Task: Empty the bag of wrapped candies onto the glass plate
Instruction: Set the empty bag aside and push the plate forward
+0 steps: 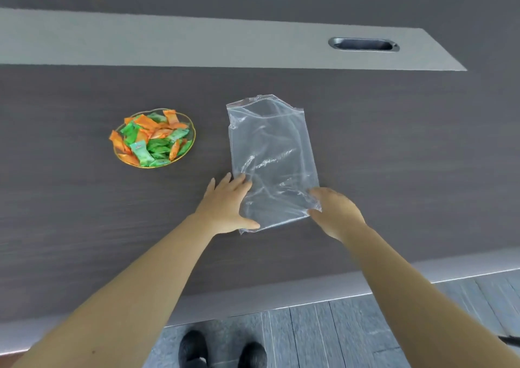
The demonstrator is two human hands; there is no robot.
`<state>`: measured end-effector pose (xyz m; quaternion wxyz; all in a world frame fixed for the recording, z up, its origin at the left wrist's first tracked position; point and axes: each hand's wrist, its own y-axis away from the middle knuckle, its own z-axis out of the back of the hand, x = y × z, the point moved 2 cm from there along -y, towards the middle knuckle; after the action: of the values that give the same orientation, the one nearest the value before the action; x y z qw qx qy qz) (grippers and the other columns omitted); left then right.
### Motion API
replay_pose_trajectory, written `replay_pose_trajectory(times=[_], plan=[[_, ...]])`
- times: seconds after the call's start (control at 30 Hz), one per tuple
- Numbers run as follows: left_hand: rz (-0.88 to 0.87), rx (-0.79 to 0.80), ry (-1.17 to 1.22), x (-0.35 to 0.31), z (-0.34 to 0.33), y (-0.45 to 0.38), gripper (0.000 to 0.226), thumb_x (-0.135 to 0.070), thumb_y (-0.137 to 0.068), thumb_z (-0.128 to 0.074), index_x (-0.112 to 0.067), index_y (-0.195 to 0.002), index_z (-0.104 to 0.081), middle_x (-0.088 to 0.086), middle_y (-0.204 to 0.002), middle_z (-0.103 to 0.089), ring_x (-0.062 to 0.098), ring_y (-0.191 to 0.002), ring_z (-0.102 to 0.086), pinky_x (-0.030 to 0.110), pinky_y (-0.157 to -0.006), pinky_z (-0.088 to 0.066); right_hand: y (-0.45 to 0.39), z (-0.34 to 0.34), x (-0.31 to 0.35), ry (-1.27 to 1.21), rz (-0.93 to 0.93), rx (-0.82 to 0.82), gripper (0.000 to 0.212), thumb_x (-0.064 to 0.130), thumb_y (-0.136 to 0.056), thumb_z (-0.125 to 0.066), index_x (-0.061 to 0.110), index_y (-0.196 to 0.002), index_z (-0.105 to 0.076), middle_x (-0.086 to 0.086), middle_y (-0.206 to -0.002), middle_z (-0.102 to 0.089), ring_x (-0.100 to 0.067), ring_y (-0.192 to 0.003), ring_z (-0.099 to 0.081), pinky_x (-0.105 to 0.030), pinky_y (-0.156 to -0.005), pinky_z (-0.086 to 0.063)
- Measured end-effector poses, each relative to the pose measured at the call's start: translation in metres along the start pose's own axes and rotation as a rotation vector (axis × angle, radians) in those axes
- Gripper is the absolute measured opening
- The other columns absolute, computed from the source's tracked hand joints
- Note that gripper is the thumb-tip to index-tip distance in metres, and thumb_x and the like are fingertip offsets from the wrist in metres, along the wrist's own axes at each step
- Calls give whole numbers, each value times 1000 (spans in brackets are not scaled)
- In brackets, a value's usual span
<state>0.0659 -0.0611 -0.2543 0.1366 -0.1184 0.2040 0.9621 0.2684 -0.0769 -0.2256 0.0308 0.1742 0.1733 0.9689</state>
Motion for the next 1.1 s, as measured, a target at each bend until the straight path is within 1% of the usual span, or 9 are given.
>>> replay_pose_trajectory(times=[0.07, 0.1, 0.2, 0.27, 0.47, 0.63, 0.8, 1.0, 1.1], plan=[[-10, 2, 21, -4, 1, -2, 96, -54, -73, -60, -19, -148, -10, 0, -161, 1, 25, -148, 2, 46, -118, -1, -1, 2, -4, 52, -9, 46, 45, 25, -88, -48, 19, -132, -42, -5, -137, -49, -27, -127, -41, -38, -107, -31], [-20, -25, 87, -6, 5, -1, 95, -52, -74, -61, -19, -148, -12, 0, -161, 0, 24, -148, 2, 44, -119, -4, -2, 6, -4, 45, -8, 49, 48, 27, -88, -48, 17, -134, -39, -5, -139, -46, -27, -130, -38, -38, -109, -29], [-29, -160, 270, -2, 24, 10, 83, -45, -78, -61, -20, -146, -21, -1, -160, -7, 17, -148, -3, 34, -118, -10, -5, 22, 12, -1, 38, -33, 55, 29, -88, -48, 12, -138, -32, -6, -148, -35, -26, -136, -31, -37, -109, -28], [-2, -246, 258, 14, 39, 22, 76, -41, -81, -59, -19, -145, -24, 0, -160, -12, 17, -148, -7, 31, -117, -12, -11, 30, 34, 10, 100, -68, 55, 27, -89, -46, 10, -139, -31, -7, -150, -32, -25, -137, -29, -36, -109, -28], [281, -361, 223, 111, 72, 58, 79, -39, -81, -60, -15, -146, -23, 4, -158, -18, 21, -146, -15, 36, -116, -18, -42, 12, 120, 50, 230, 28, 54, 27, -89, -46, 10, -137, -31, -9, -146, -35, -26, -134, -32, -37, -107, -29], [431, -257, 206, 186, 81, 56, 99, -47, -75, -63, -12, -148, -7, 7, -160, -9, 23, -148, -9, 38, -119, -12, -70, -22, 184, 42, 273, 97, 72, 34, -87, -51, 12, -145, -14, -6, -155, -22, -23, -142, -20, -36, -113, -23], [382, -140, 175, 215, 79, 33, 107, -55, -72, -61, -12, -148, 0, 5, -161, -2, 24, -148, -3, 42, -119, -4, -89, -46, 213, 39, 273, 125, 93, 45, -79, -58, 13, -146, -4, -4, -158, -12, -22, -146, -7, -39, -116, -17], [307, -150, 169, 228, 82, 14, 105, -56, -72, -61, -11, -148, -4, 6, -160, -11, 24, -148, -7, 44, -118, -5, -104, -49, 221, 40, 245, 81, 95, 53, -77, -55, 12, -146, -5, -3, -158, -12, -19, -146, -3, -36, -118, -12], [310, -159, 156, 235, 88, 1, 101, -58, -74, -55, -11, -148, -4, 5, -160, -9, 24, -148, -6, 45, -118, -4, -119, -46, 228, 80, 233, 59, 93, 53, -79, -52, 11, -146, -4, -4, -158, -11, -20, -146, -3, -37, -118, -10]])
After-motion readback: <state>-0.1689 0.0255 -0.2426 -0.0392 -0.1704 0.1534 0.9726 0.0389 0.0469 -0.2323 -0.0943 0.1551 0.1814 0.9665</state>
